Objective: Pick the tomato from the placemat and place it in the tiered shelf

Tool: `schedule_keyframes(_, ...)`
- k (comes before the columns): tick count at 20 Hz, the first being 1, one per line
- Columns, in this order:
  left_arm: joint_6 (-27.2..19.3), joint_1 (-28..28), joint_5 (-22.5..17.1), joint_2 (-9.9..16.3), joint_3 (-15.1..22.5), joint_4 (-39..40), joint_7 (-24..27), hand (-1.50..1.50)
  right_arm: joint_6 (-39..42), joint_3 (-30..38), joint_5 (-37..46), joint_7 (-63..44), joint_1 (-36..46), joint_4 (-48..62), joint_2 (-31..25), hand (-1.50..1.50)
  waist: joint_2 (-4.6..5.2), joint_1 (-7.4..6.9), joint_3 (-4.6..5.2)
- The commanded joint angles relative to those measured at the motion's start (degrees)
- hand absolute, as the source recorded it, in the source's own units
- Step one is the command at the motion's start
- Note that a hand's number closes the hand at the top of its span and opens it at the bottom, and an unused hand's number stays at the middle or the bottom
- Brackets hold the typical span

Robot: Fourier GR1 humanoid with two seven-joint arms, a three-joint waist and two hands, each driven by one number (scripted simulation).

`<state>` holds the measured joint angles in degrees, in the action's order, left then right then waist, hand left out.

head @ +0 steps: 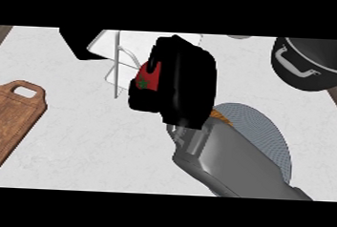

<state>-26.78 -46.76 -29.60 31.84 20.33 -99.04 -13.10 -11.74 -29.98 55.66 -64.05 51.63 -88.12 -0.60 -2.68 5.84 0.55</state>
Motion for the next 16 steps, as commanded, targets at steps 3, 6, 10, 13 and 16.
schedule_keyframes(3,3.0,14.4,1.9,-0.1,-2.7,-5.3,4.9,0.00,2.5,5.5,2.3,-9.8,8.7,3.5,0.6,1.50,0.43,0.60,0.29)
schedule_keyframes(6,2.8,15.2,1.5,0.2,-3.1,-5.0,5.1,0.00,3.6,9.0,2.7,-9.3,12.6,6.1,0.6,1.50,0.86,0.39,0.25)
schedule_keyframes(10,2.2,16.7,1.6,0.0,-2.4,-5.2,5.1,0.00,6.3,11.8,1.1,-8.8,16.1,9.0,0.6,1.50,1.28,0.30,0.10)
schedule_keyframes(13,2.8,16.9,1.3,1.1,-2.7,-4.9,5.3,0.00,7.8,13.7,0.7,-8.9,18.3,12.3,0.6,1.50,1.51,-0.56,0.07)
schedule_keyframes(16,2.5,18.2,1.1,0.9,-2.1,-4.7,4.7,0.00,9.4,14.4,0.1,-7.4,20.1,15.4,0.6,1.50,1.90,-0.40,0.07)
